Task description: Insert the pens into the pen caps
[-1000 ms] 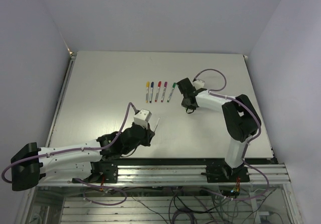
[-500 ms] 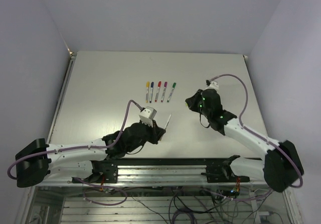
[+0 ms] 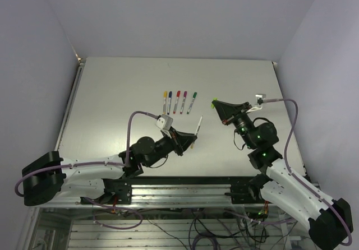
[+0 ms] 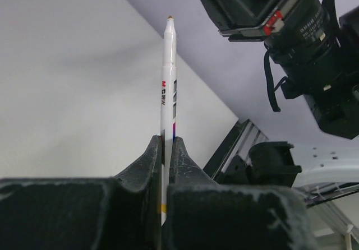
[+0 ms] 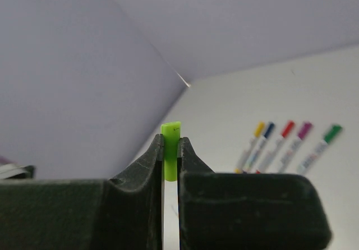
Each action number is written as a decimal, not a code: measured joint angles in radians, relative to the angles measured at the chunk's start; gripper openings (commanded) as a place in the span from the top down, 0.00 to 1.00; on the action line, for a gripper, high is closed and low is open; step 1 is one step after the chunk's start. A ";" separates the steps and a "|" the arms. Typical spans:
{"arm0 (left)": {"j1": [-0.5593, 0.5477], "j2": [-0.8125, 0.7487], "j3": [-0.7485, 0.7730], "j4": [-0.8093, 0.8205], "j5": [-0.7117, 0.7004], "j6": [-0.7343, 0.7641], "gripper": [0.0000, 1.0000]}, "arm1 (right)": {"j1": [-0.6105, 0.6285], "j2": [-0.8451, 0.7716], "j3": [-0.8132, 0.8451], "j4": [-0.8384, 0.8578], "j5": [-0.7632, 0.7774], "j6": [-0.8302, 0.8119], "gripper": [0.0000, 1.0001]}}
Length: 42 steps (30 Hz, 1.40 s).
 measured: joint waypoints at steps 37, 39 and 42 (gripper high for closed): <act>0.000 0.061 0.001 0.206 0.030 -0.016 0.93 | 0.013 0.061 -0.060 0.358 -0.206 0.143 1.00; 0.000 0.061 0.001 0.206 0.030 -0.016 0.93 | 0.013 0.062 -0.060 0.357 -0.208 0.146 1.00; 0.000 0.061 0.001 0.206 0.030 -0.016 0.93 | 0.013 0.062 -0.061 0.356 -0.211 0.151 1.00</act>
